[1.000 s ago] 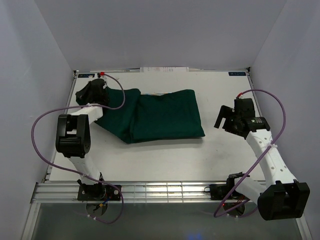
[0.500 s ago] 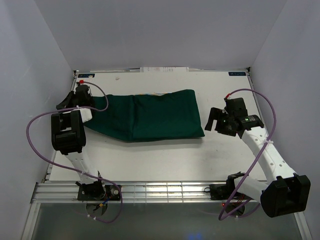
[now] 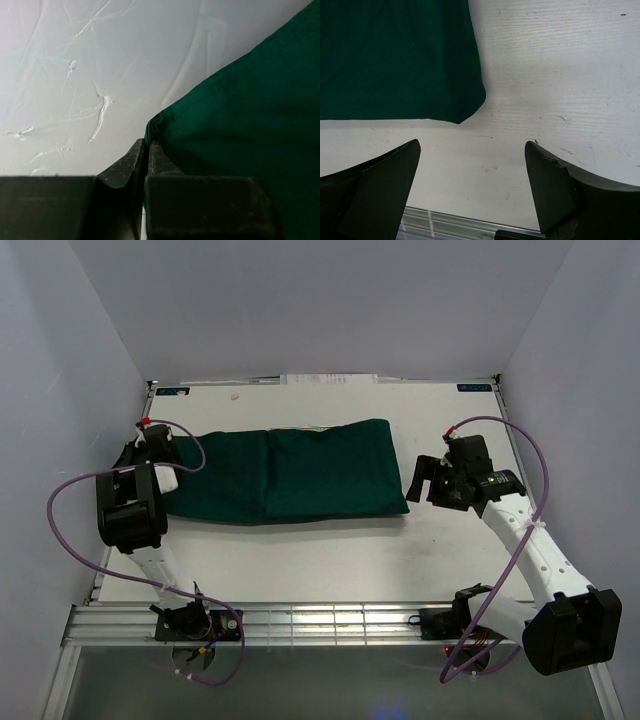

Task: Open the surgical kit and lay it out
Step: Open the surgical kit at the center of the board.

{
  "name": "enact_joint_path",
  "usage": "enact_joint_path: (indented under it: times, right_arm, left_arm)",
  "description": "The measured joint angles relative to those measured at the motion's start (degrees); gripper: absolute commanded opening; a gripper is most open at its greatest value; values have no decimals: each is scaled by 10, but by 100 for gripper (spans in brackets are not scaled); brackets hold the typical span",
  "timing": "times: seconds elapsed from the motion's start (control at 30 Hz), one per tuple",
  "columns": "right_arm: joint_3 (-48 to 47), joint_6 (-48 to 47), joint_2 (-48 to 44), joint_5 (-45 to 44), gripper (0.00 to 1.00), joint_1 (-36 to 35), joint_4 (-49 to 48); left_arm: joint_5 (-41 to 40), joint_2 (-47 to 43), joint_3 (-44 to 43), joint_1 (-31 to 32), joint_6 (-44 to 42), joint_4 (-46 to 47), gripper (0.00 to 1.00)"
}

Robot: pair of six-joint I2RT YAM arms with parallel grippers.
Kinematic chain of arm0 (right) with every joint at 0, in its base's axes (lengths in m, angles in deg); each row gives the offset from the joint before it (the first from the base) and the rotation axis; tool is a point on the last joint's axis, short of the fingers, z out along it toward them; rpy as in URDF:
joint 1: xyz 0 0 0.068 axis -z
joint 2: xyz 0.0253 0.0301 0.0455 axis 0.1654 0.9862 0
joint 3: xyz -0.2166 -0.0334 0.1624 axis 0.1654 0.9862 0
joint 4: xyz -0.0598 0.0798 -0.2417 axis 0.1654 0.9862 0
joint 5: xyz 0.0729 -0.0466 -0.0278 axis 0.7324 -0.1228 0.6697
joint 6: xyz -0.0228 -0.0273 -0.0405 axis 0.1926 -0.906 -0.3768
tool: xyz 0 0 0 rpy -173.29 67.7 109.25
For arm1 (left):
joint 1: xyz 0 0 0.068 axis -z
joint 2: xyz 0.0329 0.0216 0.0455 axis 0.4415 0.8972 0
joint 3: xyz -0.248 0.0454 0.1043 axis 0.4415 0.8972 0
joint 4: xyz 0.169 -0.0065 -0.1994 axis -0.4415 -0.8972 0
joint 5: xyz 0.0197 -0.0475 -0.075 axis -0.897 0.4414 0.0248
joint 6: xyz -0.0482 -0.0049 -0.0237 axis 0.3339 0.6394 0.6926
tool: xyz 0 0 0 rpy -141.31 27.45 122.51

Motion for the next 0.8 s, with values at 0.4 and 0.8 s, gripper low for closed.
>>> enact_joint_path:
  times: [0.4, 0.8]
  right_arm:
    - [-9, -43, 3, 24, 90, -36, -15]
    - [-141, -131, 106, 5, 90, -239, -48]
  left_arm:
    - [-28, -65, -12, -10, 77, -50, 77]
    - [316, -223, -191, -8, 574, -562, 96]
